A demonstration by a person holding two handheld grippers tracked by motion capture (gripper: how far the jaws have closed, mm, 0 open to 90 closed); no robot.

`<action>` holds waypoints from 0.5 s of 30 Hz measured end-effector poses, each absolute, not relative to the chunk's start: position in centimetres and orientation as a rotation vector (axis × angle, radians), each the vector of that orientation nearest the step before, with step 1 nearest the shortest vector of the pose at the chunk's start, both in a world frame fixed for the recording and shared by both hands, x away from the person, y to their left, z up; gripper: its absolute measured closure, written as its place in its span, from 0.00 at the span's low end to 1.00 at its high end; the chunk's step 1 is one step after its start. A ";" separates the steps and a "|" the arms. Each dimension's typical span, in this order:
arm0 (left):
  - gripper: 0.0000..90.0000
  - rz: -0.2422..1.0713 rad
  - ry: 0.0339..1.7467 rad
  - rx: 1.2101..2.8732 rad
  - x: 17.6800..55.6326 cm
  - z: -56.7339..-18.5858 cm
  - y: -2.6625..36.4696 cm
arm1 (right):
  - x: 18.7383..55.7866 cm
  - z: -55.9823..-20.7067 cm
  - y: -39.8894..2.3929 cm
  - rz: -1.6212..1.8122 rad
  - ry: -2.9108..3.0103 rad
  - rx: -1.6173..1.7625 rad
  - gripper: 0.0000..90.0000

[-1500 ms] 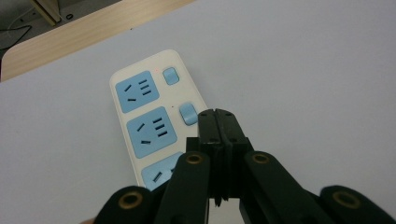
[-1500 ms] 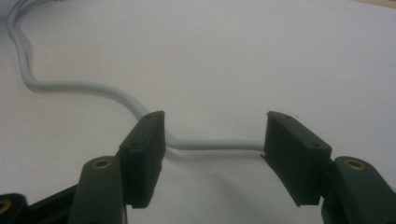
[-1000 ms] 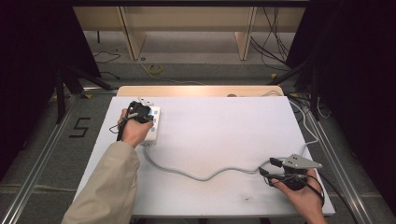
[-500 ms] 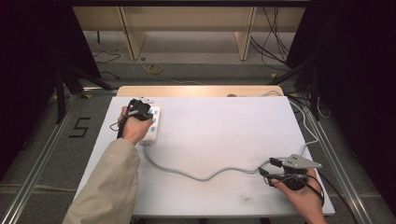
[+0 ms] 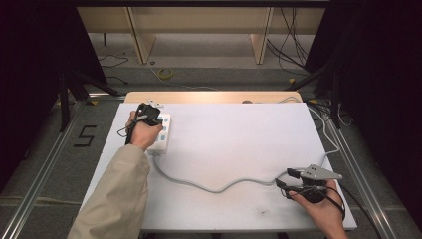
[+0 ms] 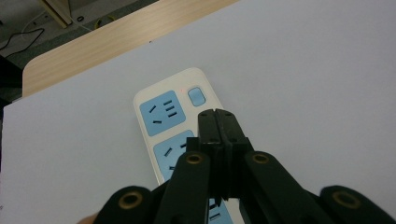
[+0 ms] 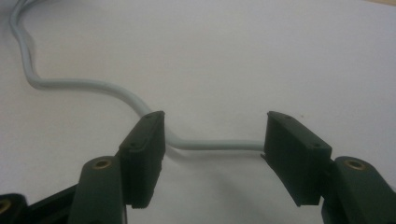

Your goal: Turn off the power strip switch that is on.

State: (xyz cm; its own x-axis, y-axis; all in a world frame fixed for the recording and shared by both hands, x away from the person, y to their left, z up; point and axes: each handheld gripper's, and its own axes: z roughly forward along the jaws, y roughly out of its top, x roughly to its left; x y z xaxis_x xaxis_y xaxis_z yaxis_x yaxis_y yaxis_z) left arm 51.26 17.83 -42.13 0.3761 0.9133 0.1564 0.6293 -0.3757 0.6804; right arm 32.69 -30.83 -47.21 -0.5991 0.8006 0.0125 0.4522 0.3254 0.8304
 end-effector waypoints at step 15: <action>1.00 0.727 1.336 2.113 52.0 -42.7 17.8 | 32.7 -47.2 -30.8 1.182 2.196 1.111 0.44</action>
State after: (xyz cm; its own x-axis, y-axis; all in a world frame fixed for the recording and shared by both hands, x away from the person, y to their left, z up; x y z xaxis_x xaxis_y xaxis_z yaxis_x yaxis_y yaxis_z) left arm 51.95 17.82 -42.74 0.3655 0.9172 0.1584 0.6307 -0.3692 0.6826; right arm 32.69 -30.81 -47.22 -0.5991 0.8005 0.0159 0.4544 0.3235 0.8300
